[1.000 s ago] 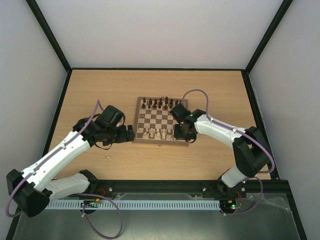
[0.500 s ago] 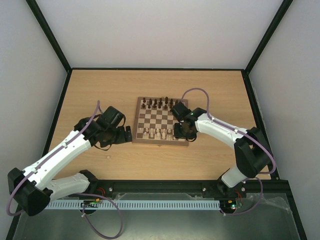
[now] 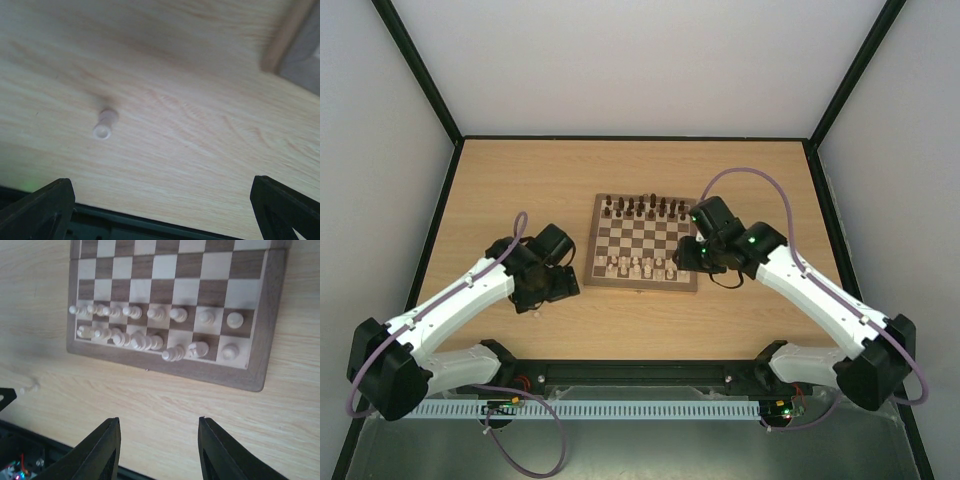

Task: Set up the chess pieces on the board
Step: Pick up the chess piece at the center of the board.

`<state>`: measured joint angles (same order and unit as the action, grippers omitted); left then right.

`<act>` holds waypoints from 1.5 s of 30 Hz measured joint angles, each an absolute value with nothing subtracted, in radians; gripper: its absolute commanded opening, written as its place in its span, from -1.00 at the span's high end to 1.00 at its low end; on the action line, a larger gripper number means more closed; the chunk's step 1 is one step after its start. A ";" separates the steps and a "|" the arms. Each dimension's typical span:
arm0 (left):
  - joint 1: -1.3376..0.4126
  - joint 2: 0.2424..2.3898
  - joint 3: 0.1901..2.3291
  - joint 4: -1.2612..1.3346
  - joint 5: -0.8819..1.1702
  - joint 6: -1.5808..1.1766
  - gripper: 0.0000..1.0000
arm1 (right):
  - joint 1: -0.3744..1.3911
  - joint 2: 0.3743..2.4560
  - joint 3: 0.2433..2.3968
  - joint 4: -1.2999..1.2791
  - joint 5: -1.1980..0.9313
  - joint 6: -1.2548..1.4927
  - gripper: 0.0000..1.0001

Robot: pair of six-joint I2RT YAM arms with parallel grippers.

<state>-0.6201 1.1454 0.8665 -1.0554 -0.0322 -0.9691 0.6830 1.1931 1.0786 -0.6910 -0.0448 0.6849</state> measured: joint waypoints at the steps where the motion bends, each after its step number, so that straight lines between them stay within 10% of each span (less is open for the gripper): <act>1: -0.620 1.134 0.849 -1.061 -0.035 -0.988 -0.99 | 0.683 1.182 1.073 -0.692 -0.061 0.684 0.14; 21: -0.622 1.107 0.714 -0.995 -0.046 -1.115 -0.98 | 0.683 1.118 1.014 -0.768 -0.176 0.638 0.12; 36: -0.622 1.097 0.762 -0.977 -0.014 -1.079 -0.99 | 0.683 1.118 1.011 -0.787 -0.276 0.659 -0.94; 45: -0.622 1.101 0.796 -0.978 0.001 -1.047 -0.99 | 0.683 1.054 0.952 -0.781 -0.305 0.742 -0.97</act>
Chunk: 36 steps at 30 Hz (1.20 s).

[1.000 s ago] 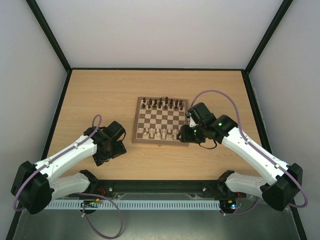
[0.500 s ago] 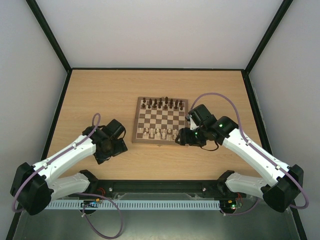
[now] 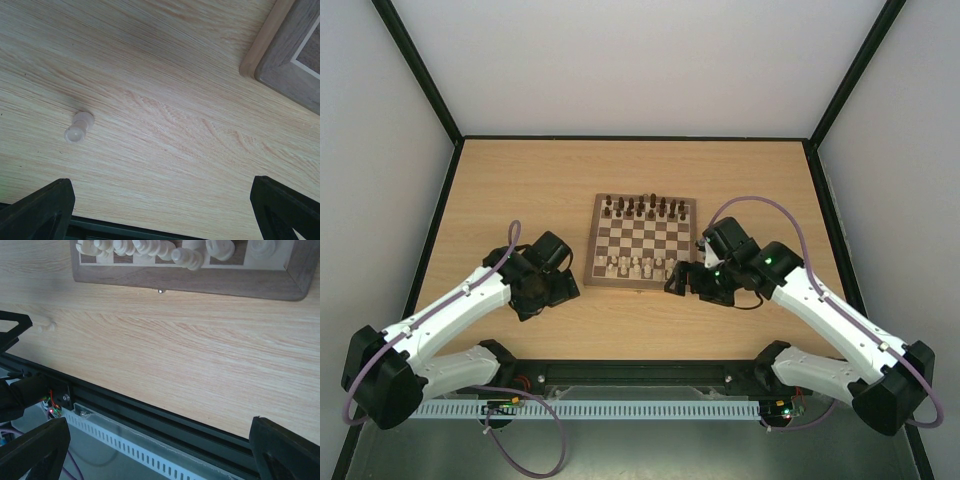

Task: Set up the chess pieces on the board
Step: Pick up the chess piece at the center of the board.

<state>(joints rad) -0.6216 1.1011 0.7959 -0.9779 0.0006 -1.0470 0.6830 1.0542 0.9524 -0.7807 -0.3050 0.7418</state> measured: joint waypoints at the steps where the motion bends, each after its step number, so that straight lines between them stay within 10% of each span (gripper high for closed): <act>1: -0.622 1.100 0.796 -0.978 0.002 -1.045 -0.99 | 0.683 1.044 0.944 -0.781 -0.305 0.749 -0.97; 36: -0.491 1.150 0.636 -0.910 -0.009 -1.047 -0.89 | 0.683 0.906 0.854 -0.776 -0.319 0.853 -0.90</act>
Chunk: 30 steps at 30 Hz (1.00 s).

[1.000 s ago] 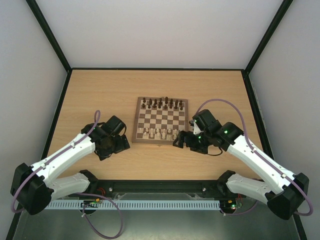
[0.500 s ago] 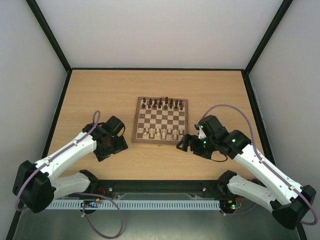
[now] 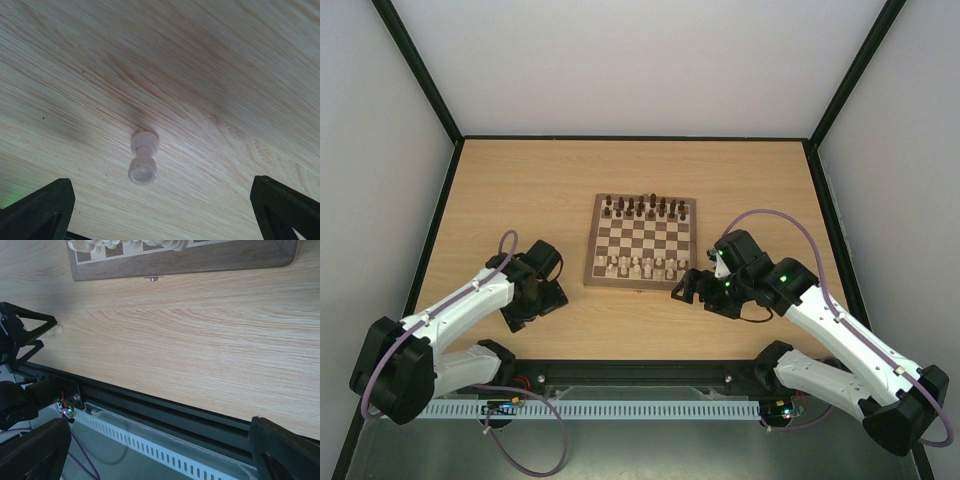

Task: Set up the chess pieces on the board
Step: Pick up the chess piece at the center of the board.

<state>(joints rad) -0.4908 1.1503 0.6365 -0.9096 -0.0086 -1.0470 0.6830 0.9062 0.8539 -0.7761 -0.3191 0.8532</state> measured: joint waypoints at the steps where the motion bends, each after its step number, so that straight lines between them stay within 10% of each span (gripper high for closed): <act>1: -0.488 1.154 0.628 -0.903 -0.008 -1.047 -0.82 | 0.683 0.906 0.853 -0.772 -0.323 0.854 -0.89; 25: -0.448 1.146 0.592 -0.836 0.008 -1.006 0.85 | 0.683 0.930 0.797 -0.728 -0.352 0.847 -0.84; 30: -0.448 1.146 0.595 -0.838 0.023 -0.991 0.95 | 0.683 0.947 0.797 -0.719 -0.355 0.839 -0.83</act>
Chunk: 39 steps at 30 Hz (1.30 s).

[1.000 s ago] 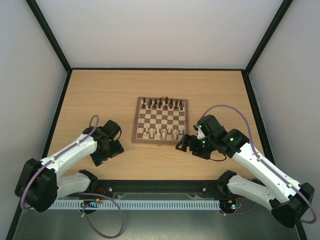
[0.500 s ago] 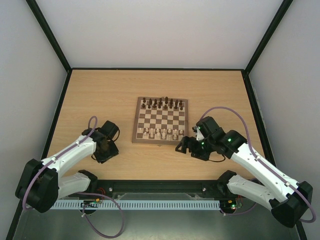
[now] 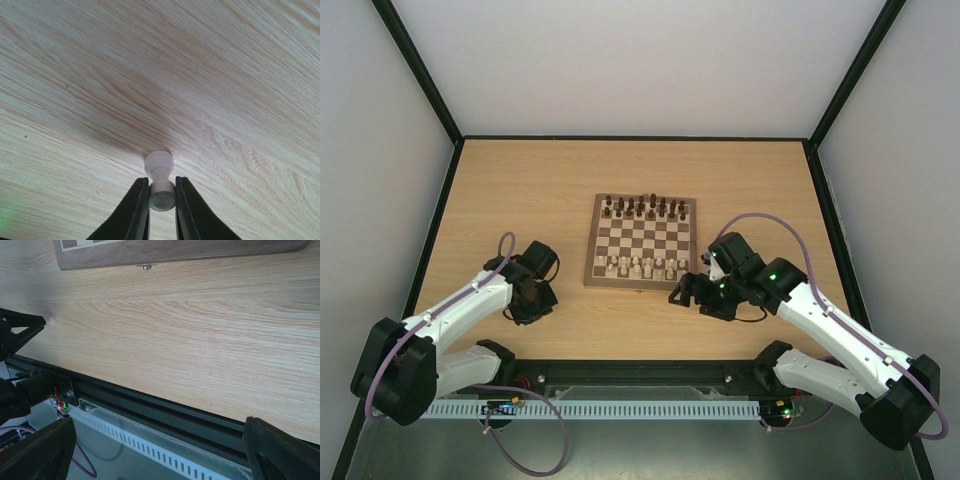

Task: Set up the chess pieces on the board
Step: Pick up the chess piece at the center of the board, then place the chess piece on the chessboard.

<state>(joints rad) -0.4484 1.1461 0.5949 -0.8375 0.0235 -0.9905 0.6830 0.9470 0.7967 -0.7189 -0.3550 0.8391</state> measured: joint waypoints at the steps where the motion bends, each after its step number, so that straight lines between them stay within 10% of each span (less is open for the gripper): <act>1: -0.448 1.147 0.600 -0.842 0.027 -0.988 0.95 | 0.683 0.950 0.797 -0.718 -0.356 0.838 -0.83; 19: -0.598 1.633 1.338 -0.926 0.032 -0.784 0.95 | 0.683 0.938 0.797 -0.725 -0.349 0.836 -0.83; 39: -0.691 1.688 1.237 -0.907 -0.007 -0.779 0.95 | 0.683 0.918 0.793 -0.738 -0.336 0.846 -0.84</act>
<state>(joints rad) -0.6907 1.6882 1.2373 -0.9070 -0.0071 -0.7788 0.6830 0.9180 0.7933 -0.7376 -0.3359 0.8463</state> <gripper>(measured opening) 0.136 0.918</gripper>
